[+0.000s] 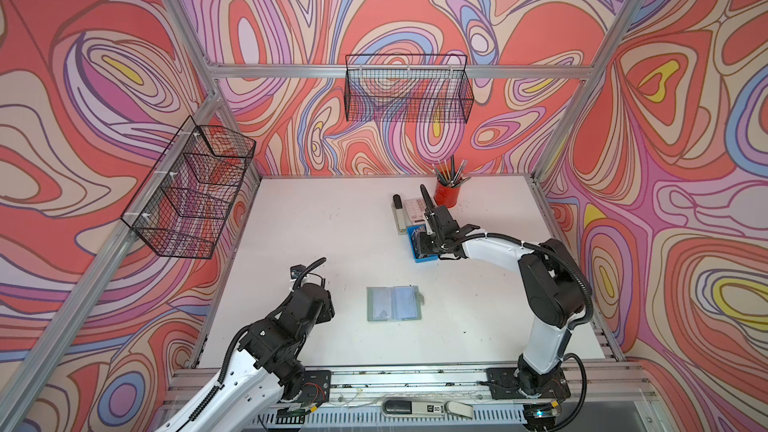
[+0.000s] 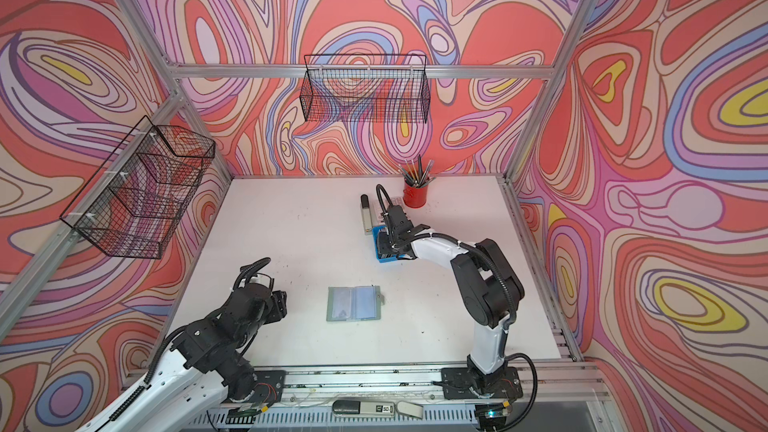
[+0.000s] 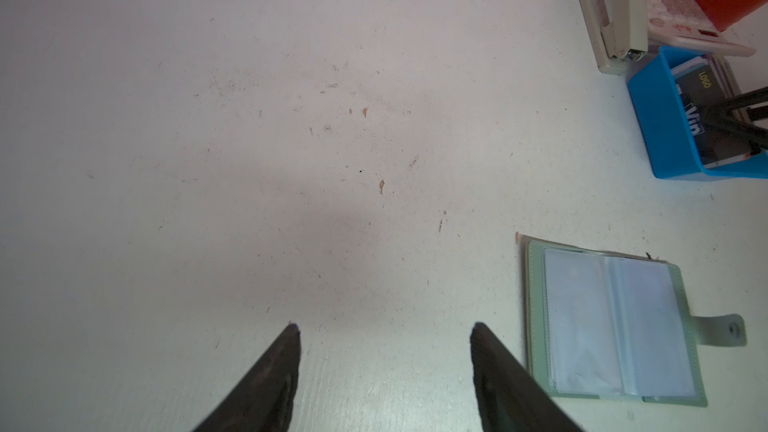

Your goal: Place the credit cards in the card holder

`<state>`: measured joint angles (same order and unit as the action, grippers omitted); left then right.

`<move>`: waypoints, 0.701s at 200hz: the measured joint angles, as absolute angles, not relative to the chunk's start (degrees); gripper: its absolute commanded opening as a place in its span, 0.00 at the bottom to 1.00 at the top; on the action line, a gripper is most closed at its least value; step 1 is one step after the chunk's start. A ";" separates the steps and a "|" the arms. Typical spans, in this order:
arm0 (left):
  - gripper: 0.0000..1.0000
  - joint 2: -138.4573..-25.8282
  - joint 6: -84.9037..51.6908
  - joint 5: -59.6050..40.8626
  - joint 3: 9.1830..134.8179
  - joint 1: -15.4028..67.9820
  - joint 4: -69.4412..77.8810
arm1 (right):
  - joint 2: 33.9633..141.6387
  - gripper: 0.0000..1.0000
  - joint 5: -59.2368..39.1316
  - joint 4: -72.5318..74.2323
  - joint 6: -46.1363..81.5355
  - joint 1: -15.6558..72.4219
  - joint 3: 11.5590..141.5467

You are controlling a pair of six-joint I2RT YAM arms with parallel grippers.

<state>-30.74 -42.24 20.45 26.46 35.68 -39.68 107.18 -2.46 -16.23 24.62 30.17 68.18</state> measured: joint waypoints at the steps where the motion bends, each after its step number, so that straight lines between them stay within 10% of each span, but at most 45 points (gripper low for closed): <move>1: 0.67 -30.74 -42.24 20.45 26.46 35.68 -39.66 | 107.22 0.52 -2.50 -16.25 24.62 30.17 68.18; 140: 0.66 -30.72 -42.24 20.45 26.46 35.68 -39.68 | 108.84 0.53 -5.26 -16.19 24.58 28.84 68.36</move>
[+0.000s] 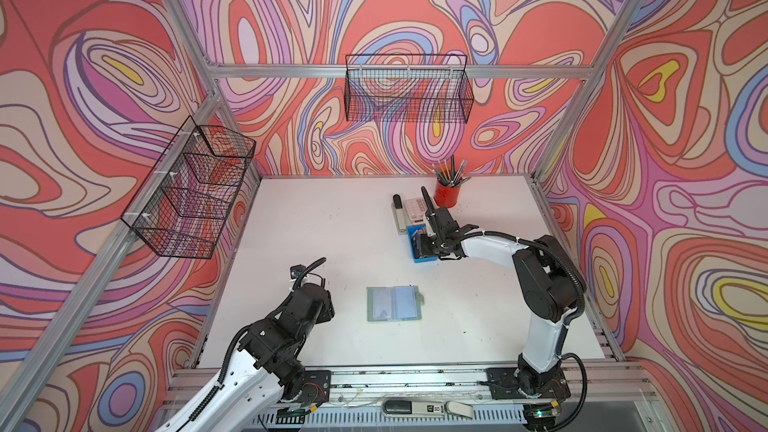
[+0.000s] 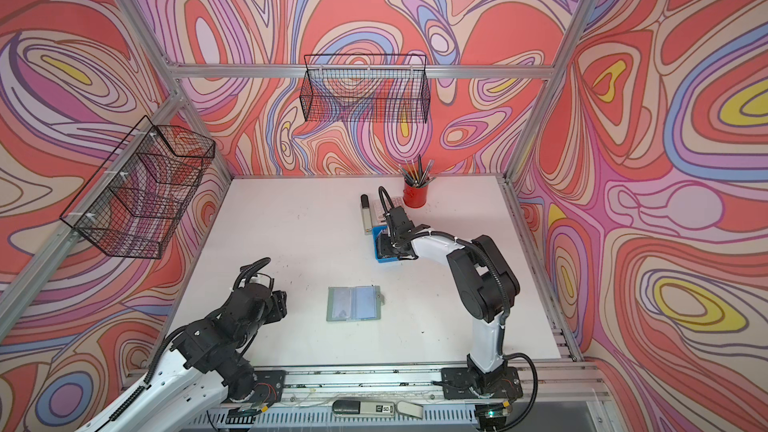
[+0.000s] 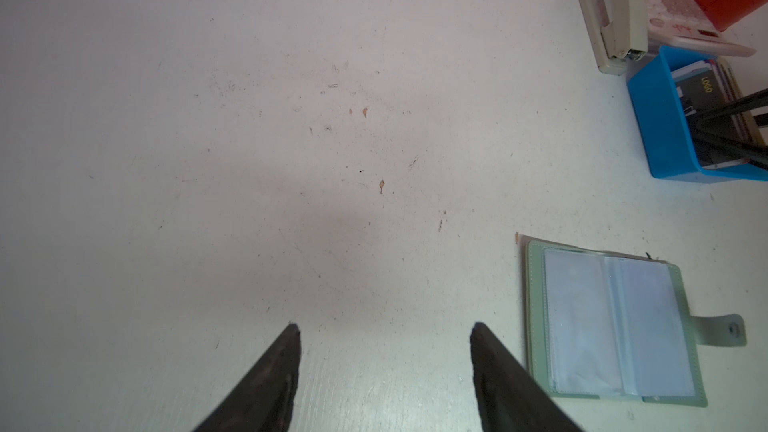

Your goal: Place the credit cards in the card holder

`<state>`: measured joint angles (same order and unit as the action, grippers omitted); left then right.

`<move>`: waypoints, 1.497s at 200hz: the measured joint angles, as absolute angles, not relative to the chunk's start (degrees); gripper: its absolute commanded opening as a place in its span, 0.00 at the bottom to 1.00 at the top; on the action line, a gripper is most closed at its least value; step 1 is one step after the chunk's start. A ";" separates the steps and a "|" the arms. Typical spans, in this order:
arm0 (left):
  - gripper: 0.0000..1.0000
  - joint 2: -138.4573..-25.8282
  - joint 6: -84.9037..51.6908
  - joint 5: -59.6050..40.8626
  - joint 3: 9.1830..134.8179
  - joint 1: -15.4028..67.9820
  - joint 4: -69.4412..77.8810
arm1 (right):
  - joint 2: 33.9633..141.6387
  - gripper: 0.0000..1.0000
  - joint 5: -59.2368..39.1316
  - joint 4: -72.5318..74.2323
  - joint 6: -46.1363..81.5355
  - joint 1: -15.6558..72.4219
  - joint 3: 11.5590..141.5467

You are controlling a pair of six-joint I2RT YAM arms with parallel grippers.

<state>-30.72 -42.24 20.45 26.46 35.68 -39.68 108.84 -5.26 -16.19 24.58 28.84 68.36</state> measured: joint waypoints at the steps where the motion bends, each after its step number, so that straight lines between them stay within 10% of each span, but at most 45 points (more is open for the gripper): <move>1: 0.66 -30.72 -42.24 20.47 26.46 35.68 -39.68 | 108.77 0.53 -5.26 -16.21 24.56 28.84 68.36; 299: 0.66 -30.02 -42.26 20.47 26.15 35.68 -40.12 | 102.78 0.40 7.01 -20.80 23.97 28.18 66.87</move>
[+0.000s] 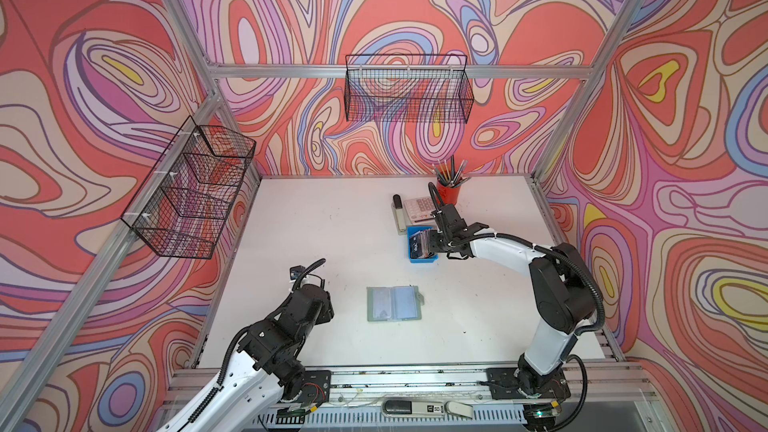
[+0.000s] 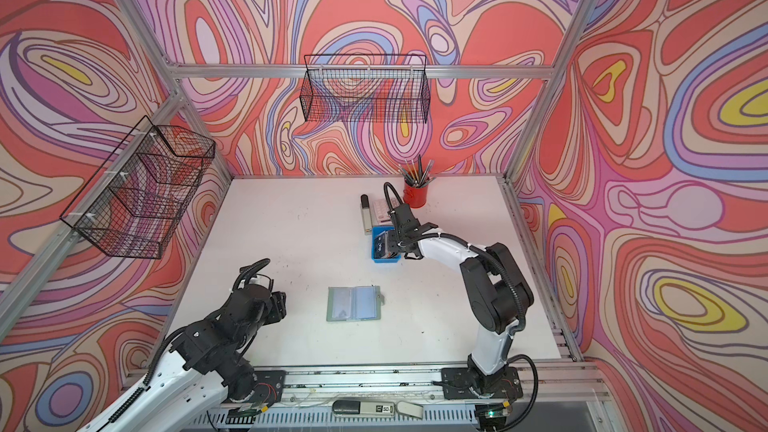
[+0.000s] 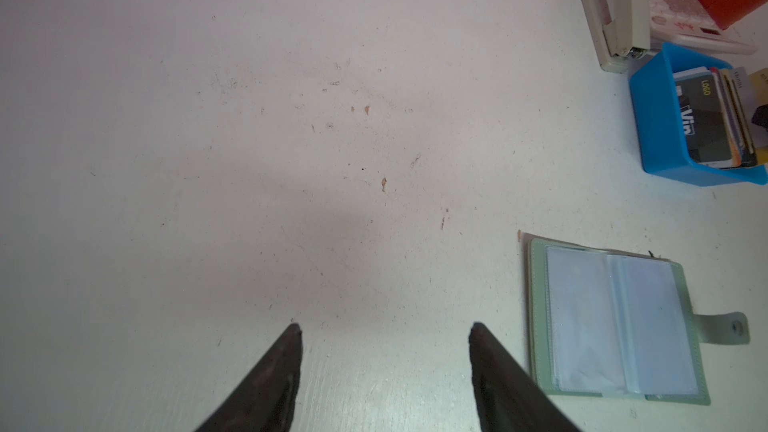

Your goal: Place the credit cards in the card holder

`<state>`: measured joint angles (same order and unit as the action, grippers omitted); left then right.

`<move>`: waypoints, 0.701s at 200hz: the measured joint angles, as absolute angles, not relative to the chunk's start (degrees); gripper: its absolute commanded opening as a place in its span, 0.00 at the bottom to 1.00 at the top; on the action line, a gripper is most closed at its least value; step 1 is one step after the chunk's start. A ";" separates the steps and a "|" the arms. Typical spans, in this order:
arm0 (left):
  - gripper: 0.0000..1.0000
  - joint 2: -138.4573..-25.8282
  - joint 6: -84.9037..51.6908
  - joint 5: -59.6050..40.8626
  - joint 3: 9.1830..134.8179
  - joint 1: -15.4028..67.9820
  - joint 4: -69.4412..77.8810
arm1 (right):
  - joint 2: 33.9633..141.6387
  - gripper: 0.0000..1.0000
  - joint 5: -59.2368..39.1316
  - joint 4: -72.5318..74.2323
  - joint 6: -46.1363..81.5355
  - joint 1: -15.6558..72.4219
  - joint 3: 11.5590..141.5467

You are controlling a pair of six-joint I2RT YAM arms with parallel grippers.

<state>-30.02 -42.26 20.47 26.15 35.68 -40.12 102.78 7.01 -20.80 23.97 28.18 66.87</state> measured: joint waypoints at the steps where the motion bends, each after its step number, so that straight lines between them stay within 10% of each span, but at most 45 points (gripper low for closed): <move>1: 0.66 -30.02 -42.24 20.47 26.13 35.68 -40.12 | 102.76 0.40 7.03 -20.80 23.99 28.18 66.85; 95: 0.66 -29.80 -42.24 20.45 26.13 35.68 -40.12 | 100.55 0.00 7.51 -21.30 24.60 28.16 66.37; 140: 0.66 -29.80 -42.22 20.23 26.13 35.68 -40.10 | 100.14 0.00 7.97 -21.78 24.75 28.16 66.37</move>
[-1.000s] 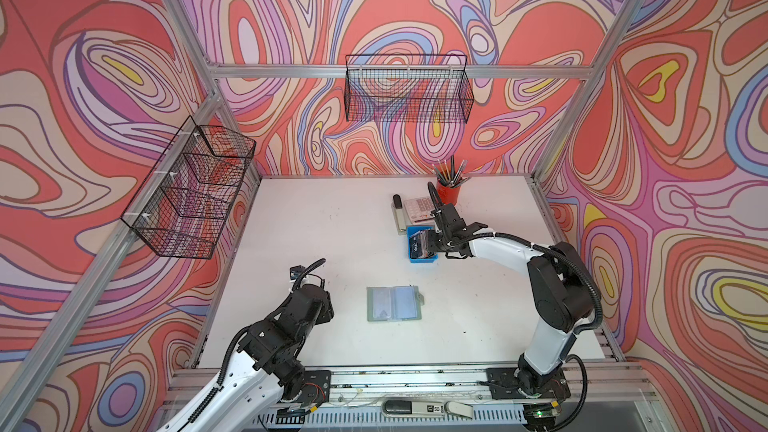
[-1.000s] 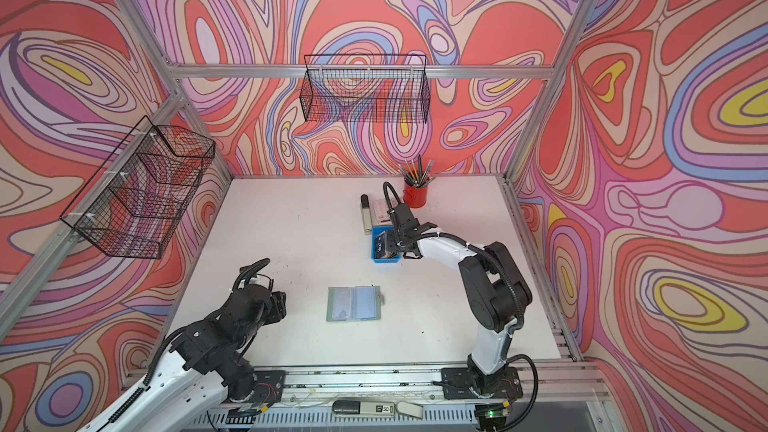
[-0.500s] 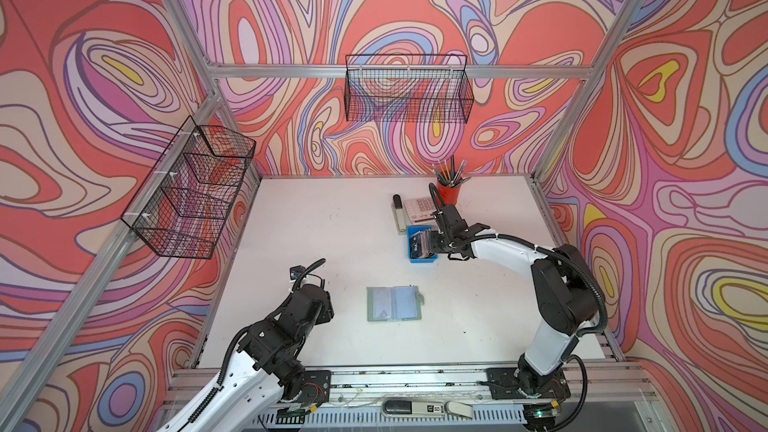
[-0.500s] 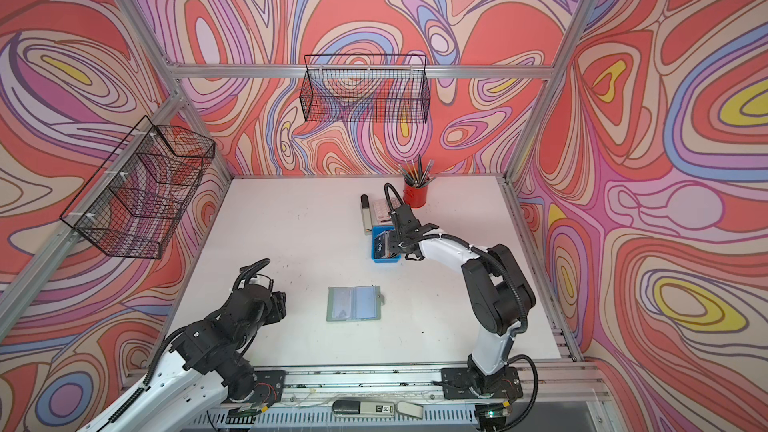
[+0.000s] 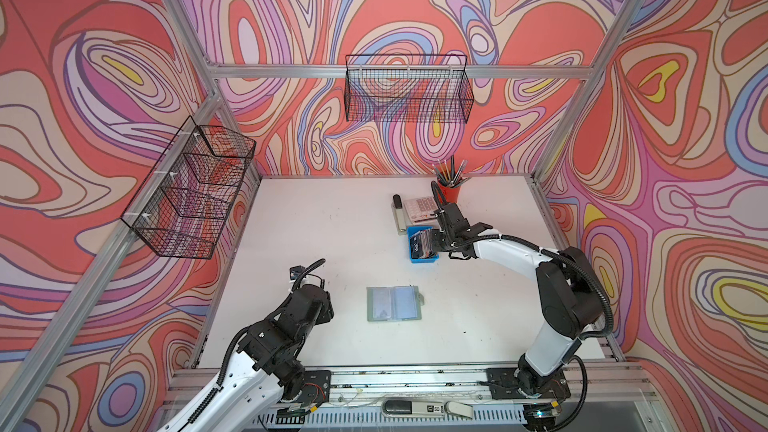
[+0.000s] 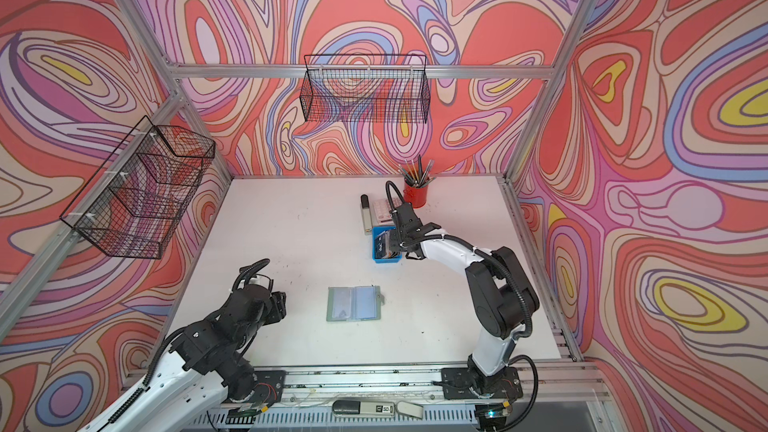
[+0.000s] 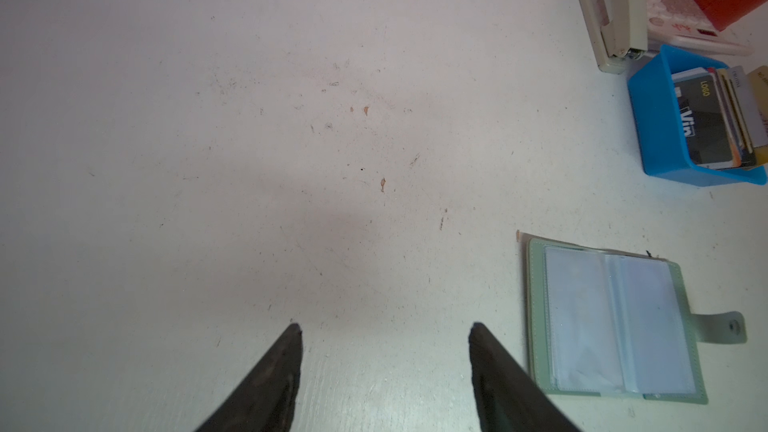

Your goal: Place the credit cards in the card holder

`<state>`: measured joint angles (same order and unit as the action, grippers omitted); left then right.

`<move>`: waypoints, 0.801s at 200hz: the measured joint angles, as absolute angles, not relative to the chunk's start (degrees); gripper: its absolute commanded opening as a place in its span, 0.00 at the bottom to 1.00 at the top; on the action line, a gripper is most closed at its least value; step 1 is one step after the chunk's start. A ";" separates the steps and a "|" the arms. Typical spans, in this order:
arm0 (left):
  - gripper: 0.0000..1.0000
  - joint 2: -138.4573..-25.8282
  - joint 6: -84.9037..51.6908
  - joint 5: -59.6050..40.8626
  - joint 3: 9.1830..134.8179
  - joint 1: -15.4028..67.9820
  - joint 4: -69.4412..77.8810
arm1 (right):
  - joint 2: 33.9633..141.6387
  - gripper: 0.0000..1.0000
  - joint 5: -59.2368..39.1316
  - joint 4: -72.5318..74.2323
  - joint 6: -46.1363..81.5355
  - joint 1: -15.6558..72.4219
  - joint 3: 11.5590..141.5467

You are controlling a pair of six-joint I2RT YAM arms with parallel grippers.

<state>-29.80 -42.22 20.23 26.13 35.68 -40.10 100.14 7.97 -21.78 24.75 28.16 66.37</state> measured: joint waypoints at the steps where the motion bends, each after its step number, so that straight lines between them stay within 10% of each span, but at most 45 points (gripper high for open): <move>1: 0.66 -29.80 -42.22 20.23 26.13 35.68 -40.10 | 100.05 0.00 7.99 -21.87 24.75 28.16 66.37; 114: 0.65 -30.48 -42.04 17.91 26.13 35.68 -40.05 | 66.87 0.00 7.68 -16.40 35.46 29.21 47.00; 160: 0.64 -28.93 -44.03 10.87 25.36 35.68 -35.88 | 51.90 0.00 11.51 -1.61 46.09 45.71 27.77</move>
<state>-28.93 -44.03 10.87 25.36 35.68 -35.88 51.90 11.51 -1.61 46.09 45.71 27.77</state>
